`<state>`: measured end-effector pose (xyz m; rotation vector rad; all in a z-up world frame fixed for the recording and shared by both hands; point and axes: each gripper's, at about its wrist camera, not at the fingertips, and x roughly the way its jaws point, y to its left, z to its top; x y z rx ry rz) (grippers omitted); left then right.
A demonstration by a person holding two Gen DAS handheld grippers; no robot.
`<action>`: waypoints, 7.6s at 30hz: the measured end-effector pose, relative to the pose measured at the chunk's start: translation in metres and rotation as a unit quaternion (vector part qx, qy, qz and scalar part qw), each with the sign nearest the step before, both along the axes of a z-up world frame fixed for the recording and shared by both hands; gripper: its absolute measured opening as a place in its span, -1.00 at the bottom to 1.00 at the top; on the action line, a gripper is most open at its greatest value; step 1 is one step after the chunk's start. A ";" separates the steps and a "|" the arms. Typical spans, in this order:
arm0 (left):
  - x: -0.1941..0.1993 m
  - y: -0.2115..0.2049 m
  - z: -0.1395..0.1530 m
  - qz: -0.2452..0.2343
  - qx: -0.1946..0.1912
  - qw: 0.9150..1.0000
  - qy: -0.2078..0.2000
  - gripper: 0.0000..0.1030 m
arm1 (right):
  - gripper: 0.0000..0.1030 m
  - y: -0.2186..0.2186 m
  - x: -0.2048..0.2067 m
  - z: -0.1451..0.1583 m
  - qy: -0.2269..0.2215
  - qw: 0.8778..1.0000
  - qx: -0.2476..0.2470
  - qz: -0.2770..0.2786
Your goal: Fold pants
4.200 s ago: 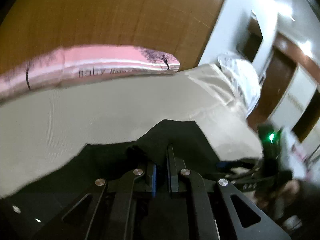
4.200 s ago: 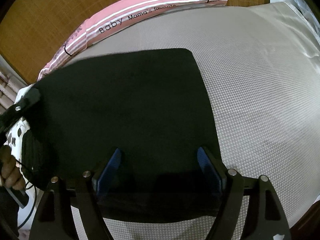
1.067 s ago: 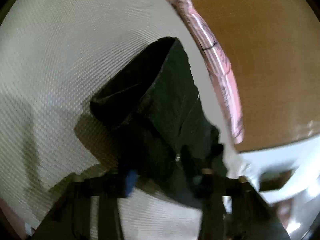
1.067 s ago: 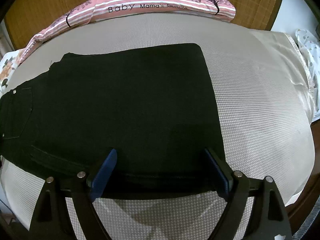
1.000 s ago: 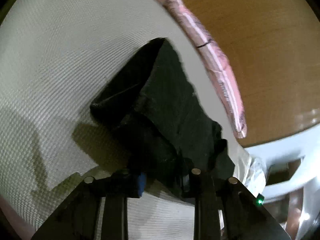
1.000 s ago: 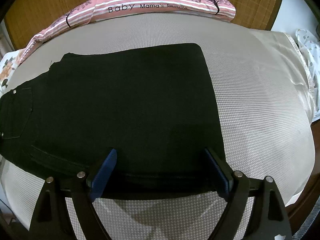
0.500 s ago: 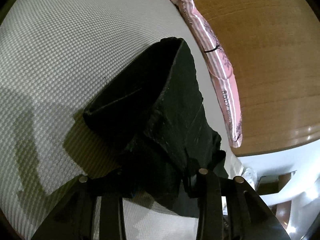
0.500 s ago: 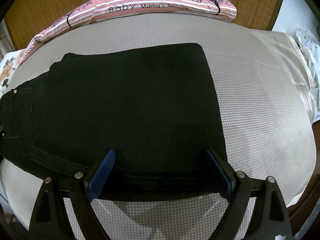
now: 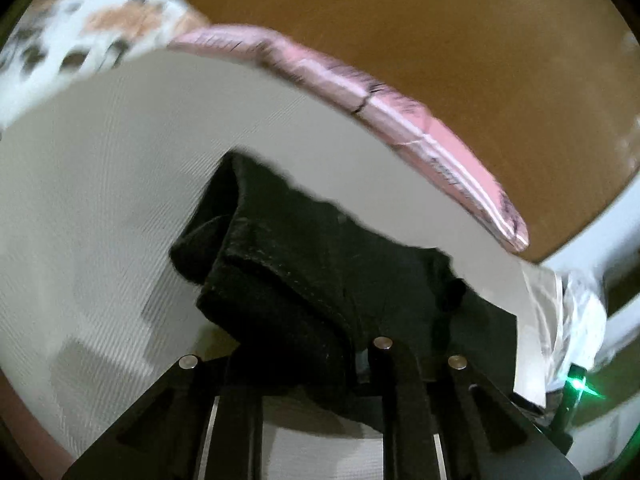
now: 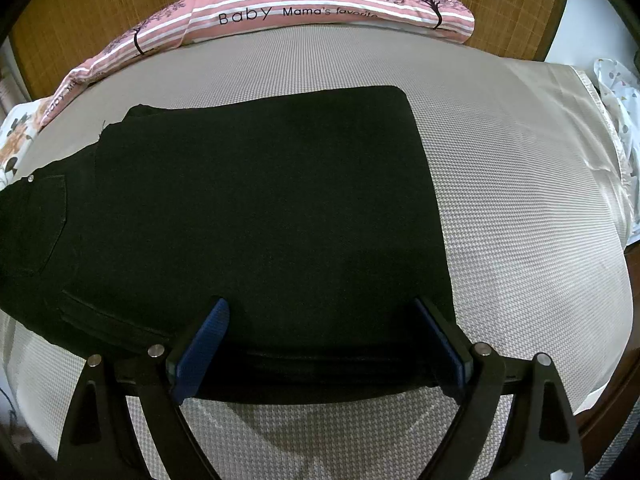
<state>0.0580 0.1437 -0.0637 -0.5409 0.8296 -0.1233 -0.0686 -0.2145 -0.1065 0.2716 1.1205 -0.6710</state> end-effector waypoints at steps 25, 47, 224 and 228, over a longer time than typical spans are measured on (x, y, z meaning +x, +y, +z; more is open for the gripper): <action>0.027 -0.171 0.089 -0.184 0.104 0.971 -0.115 -0.68 | 0.74 -0.040 -0.044 0.056 -0.061 0.994 0.068 -0.053; 0.018 -0.315 0.016 -0.344 0.145 0.925 -0.074 -0.67 | 0.74 -0.090 -0.107 0.058 -0.105 0.979 0.107 -0.139; 0.034 -0.209 -0.028 -0.257 0.177 0.946 0.089 0.64 | 0.22 -0.093 -0.058 0.040 -0.113 0.969 0.220 -0.014; 0.052 -0.192 -0.031 -0.251 0.112 0.955 0.106 0.64 | 0.22 -0.112 -0.051 0.031 -0.133 0.958 0.255 0.001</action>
